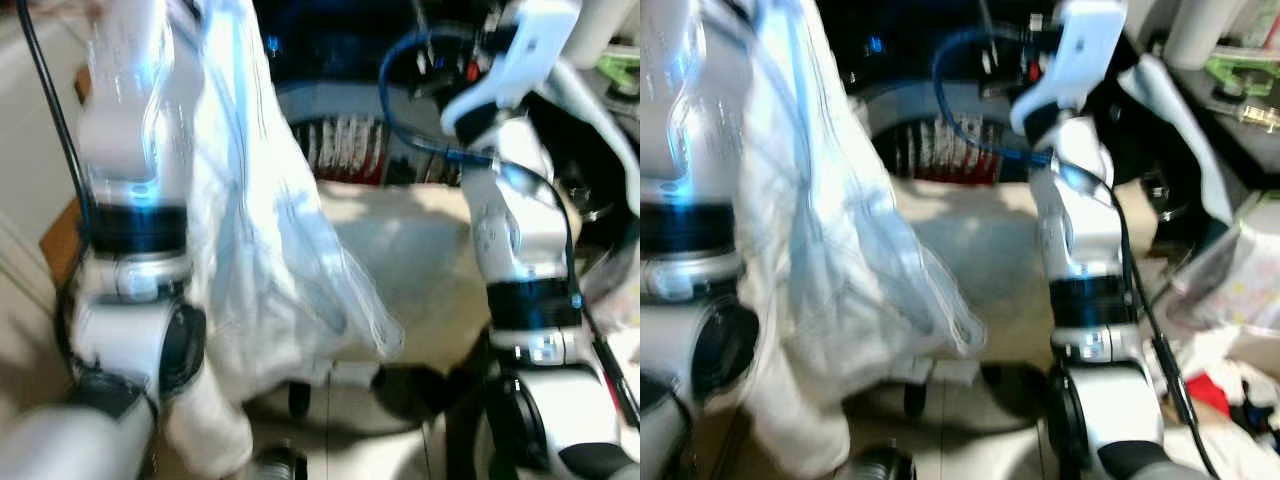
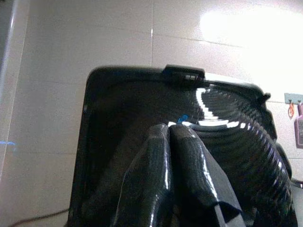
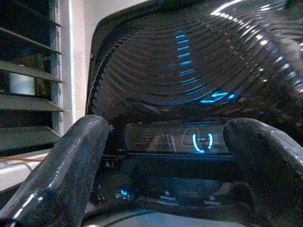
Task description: Clothes washing
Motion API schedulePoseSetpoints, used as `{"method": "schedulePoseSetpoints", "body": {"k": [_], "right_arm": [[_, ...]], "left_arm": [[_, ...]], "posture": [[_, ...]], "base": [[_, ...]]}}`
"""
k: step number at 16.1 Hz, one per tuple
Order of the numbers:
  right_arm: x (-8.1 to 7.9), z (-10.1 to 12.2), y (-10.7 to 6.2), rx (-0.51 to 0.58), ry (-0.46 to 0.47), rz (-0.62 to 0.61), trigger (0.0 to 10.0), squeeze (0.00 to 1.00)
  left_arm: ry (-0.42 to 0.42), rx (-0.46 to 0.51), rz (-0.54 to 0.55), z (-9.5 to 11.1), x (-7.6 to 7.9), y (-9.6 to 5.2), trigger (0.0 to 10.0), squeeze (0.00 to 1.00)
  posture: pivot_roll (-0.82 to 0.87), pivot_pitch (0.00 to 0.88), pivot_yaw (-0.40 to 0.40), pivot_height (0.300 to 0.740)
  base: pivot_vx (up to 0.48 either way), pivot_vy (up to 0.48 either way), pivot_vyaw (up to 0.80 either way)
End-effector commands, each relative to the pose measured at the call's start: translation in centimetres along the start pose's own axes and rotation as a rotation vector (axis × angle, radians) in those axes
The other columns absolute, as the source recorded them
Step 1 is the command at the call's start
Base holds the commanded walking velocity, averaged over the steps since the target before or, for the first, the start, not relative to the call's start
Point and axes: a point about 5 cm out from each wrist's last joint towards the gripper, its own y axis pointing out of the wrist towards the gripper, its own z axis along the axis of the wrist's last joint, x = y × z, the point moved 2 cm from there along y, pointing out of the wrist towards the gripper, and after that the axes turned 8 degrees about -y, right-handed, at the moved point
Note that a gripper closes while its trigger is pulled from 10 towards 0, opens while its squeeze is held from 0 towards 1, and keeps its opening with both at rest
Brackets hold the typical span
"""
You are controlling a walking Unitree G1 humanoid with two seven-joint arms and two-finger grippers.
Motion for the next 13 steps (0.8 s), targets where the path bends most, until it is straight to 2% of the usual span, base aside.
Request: {"method": "schedulePoseSetpoints", "body": {"k": [1, 2, 3, 4, 5, 6, 7, 10, 11, 13], "right_arm": [[0.4, -0.1, -0.1, 0.0, 0.002, -0.013, 10.0, 0.0], [0.2, -0.1, -0.1, -0.001, 0.006, -0.01, 10.0, 0.0], [-0.3, -0.4, -0.2, -0.005, 0.013, -0.005, 10.0, 0.0], [-0.5, -0.7, -0.3, -0.012, 0.018, -0.007, 10.0, 0.0], [-0.5, -0.9, -0.4, -0.015, 0.019, -0.008, 10.0, 0.0], [-0.9, -1.3, -0.8, -0.025, 0.027, -0.018, 10.0, 0.0], [-1.4, -1.8, -1.3, -0.035, 0.038, -0.03, 10.0, 0.0], [-2.1, -2.5, -2.1, -0.051, 0.048, -0.047, 10.0, 0.0], [-2.8, -3.0, -2.8, -0.062, 0.048, -0.064, 10.0, 0.0], [-3.7, -3.6, -3.6, -0.078, 0.045, -0.085, 10.0, 0.0]], "left_arm": [[0.05, 0.049, -0.072, 2.5, 1.9, 2.3, 10.0, 0.0], [0.062, 0.042, -0.081, 3.0, 2.4, 3.5, 10.0, 0.0], [0.09, 0.033, -0.116, 4.2, 4.0, 5.9, 10.0, 0.0], [0.126, 0.013, -0.12, 4.6, 5.0, 7.2, 10.0, 0.0], [0.138, 0.006, -0.115, 4.6, 5.2, 7.5, 10.0, 0.0], [0.142, -0.047, -0.165, 3.8, 6.6, 8.1, 10.0, 0.0], [0.208, -0.077, -0.209, 3.2, 8.2, 8.4, 10.0, 0.0], [0.339, -0.087, -0.239, 2.4, 10.3, 8.5, 10.0, 0.0], [0.414, -0.142, -0.277, 0.0, 11.9, 7.9, 10.0, 0.0], [0.506, -0.284, -0.373, -5.7, 13.6, 5.6, 10.0, 0.0]], "posture": [[0.03, 0.0, 0.007, 0.74], [0.03, 0.0, 0.014, 0.74], [0.03, 0.0, 0.028, 0.74], [0.03, 0.0, 0.033, 0.74], [0.03, 0.0, 0.033, 0.74], [0.01, 0.0, 0.085, 0.74], [-0.01, 0.0, 0.117, 0.74], [-0.04, 0.0, 0.199, 0.74], [-0.08, 0.0, 0.272, 0.74], [-0.13, 0.0, 0.307, 0.74]], "base": [[0.0, 0.0, 0.0], [0.0, 0.0, 0.0], [0.0, 0.0, 0.0], [0.0, 0.0, 0.0], [0.0, 0.0, 0.0], [0.0, 0.0, 0.0], [0.0, 0.0, 0.0], [0.0, 0.0, 0.0], [0.0, 0.0, 0.0], [0.0, 0.0, 0.0]]}}
